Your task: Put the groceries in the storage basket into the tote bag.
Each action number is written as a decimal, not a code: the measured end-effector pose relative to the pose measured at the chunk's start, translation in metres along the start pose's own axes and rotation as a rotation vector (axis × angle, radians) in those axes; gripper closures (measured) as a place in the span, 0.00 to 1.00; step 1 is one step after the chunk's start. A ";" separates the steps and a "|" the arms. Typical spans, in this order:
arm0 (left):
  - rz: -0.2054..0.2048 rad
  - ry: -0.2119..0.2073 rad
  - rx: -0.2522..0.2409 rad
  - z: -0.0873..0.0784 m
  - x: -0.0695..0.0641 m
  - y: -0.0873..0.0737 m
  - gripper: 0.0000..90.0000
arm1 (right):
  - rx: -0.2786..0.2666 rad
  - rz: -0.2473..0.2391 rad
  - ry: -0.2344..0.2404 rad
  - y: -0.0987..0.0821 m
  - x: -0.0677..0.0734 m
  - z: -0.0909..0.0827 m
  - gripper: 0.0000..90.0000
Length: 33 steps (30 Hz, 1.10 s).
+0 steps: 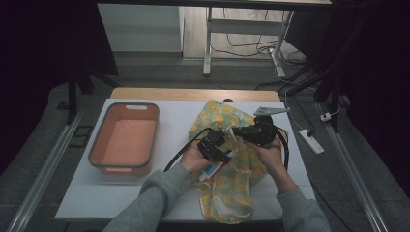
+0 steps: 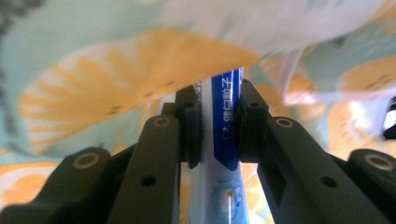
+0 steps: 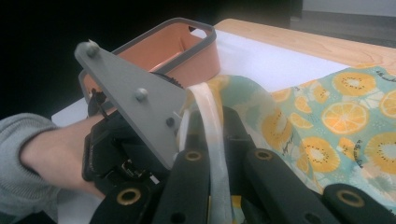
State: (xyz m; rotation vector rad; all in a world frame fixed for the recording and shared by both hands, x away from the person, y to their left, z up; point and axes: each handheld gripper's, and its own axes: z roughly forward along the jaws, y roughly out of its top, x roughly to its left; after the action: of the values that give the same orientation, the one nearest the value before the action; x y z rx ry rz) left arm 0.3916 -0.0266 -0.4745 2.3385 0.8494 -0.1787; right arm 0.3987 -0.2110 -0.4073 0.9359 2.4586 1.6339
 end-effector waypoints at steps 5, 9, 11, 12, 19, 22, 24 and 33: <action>-0.013 -0.014 -0.060 0.002 -0.005 0.003 0.82 | -0.005 0.005 -0.006 0.000 -0.001 -0.001 0.99; -0.049 -0.009 -0.107 0.014 -0.004 0.004 0.81 | -0.006 0.010 -0.019 0.000 -0.003 -0.002 0.99; -0.069 -0.021 -0.103 0.023 -0.002 0.004 0.81 | -0.009 0.017 -0.027 -0.001 -0.005 -0.003 0.99; -0.087 -0.023 -0.105 0.028 -0.002 0.004 0.81 | -0.008 0.023 -0.024 -0.001 -0.006 -0.003 0.99; -0.048 -0.081 -0.152 0.014 -0.003 -0.006 0.56 | -0.002 0.038 -0.039 -0.003 -0.013 -0.004 0.99; -0.008 -0.088 -0.157 -0.005 -0.006 -0.014 0.51 | -0.007 0.043 -0.045 -0.004 -0.015 -0.006 0.99; 0.024 -0.066 -0.174 -0.018 -0.008 -0.020 0.50 | -0.005 0.044 -0.050 -0.004 -0.016 -0.006 0.99; 0.095 -0.001 -0.207 -0.077 -0.002 -0.052 0.43 | 0.025 0.046 -0.068 -0.010 -0.018 -0.003 0.98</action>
State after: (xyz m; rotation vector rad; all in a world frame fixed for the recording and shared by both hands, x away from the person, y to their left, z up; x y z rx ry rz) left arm 0.3517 0.0500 -0.4404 2.1784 0.7183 -0.0493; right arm 0.4079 -0.2257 -0.4196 1.0413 2.4365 1.5603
